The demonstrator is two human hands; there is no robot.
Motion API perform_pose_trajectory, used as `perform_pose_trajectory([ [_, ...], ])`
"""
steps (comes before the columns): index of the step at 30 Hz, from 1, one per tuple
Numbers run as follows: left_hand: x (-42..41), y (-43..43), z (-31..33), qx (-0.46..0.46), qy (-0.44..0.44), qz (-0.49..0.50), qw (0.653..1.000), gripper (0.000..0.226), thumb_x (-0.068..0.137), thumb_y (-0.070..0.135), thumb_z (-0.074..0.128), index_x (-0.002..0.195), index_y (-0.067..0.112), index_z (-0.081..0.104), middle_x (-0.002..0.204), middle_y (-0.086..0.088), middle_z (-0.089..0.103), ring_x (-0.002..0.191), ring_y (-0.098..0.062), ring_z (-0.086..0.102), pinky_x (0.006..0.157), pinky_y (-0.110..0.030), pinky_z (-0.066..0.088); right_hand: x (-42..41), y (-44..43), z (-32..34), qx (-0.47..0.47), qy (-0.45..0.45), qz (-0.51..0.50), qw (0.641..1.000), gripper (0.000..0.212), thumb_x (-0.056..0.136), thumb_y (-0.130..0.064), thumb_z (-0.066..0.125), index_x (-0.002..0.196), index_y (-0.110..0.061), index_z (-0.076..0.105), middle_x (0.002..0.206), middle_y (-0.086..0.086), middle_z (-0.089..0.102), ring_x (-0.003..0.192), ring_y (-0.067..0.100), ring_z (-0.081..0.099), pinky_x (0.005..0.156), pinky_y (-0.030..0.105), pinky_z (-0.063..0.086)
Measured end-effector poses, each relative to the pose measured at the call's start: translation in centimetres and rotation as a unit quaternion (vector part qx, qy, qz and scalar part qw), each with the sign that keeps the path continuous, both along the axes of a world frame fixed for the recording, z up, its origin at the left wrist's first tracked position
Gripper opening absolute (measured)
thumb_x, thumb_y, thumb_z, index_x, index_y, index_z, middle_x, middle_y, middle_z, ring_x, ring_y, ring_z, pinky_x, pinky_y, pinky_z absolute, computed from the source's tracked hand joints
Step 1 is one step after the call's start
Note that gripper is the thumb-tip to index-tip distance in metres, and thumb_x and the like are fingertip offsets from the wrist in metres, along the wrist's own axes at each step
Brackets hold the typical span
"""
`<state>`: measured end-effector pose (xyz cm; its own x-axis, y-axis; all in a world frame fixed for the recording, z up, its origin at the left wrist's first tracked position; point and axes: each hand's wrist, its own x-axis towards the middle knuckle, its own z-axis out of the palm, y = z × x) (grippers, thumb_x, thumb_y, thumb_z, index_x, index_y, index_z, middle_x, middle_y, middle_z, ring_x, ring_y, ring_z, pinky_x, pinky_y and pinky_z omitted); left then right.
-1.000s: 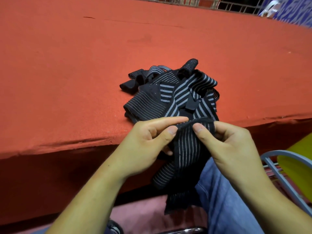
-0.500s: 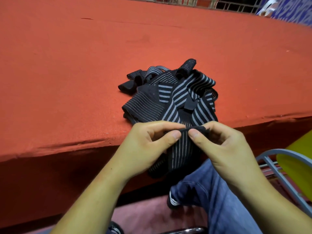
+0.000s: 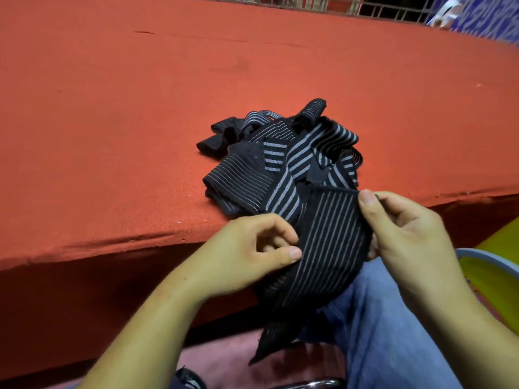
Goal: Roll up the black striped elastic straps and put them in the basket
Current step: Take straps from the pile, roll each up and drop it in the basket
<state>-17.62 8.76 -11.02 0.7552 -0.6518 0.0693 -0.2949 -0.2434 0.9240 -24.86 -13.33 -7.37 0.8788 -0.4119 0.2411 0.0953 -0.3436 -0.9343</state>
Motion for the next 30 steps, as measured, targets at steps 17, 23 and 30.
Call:
perform_pose_trajectory([
  [17,-0.2,-0.5,-1.1,0.051,-0.12,-0.049,0.99,0.033,0.085,0.029,0.084,0.093,0.036,0.052,0.121,0.019,0.049,0.115,-0.001,0.049,0.095,-0.007,0.032,0.4,-1.5,0.9,0.069,-0.032,0.021,0.997,0.033,0.097,-0.048,0.061,0.093,-0.018,0.075,0.056,0.006,0.048,0.047,0.016,0.042,0.048,0.027,0.039],
  [23,0.2,-0.3,-2.1,0.113,-0.114,-0.097,0.982,0.014,0.09,0.04,0.077,0.09,0.038,0.064,0.113,0.017,0.058,0.112,-0.007,0.056,0.1,-0.025,0.044,0.9,-2.6,1.5,0.118,-0.067,-0.028,0.99,0.029,0.105,-0.044,0.058,0.09,-0.023,0.072,0.069,0.003,0.052,0.056,0.013,0.043,0.051,0.027,0.036],
  [30,-0.1,0.0,-4.4,0.428,0.023,-0.156,0.89,0.024,0.103,0.046,0.053,0.107,0.027,0.067,0.108,0.003,0.073,0.101,-0.019,0.067,0.094,-0.034,0.052,1.0,-2.2,2.3,0.191,-0.059,0.003,0.98,0.029,0.107,-0.042,0.054,0.095,-0.025,0.074,0.1,0.004,0.076,0.09,0.019,0.069,0.08,0.037,0.059],
])
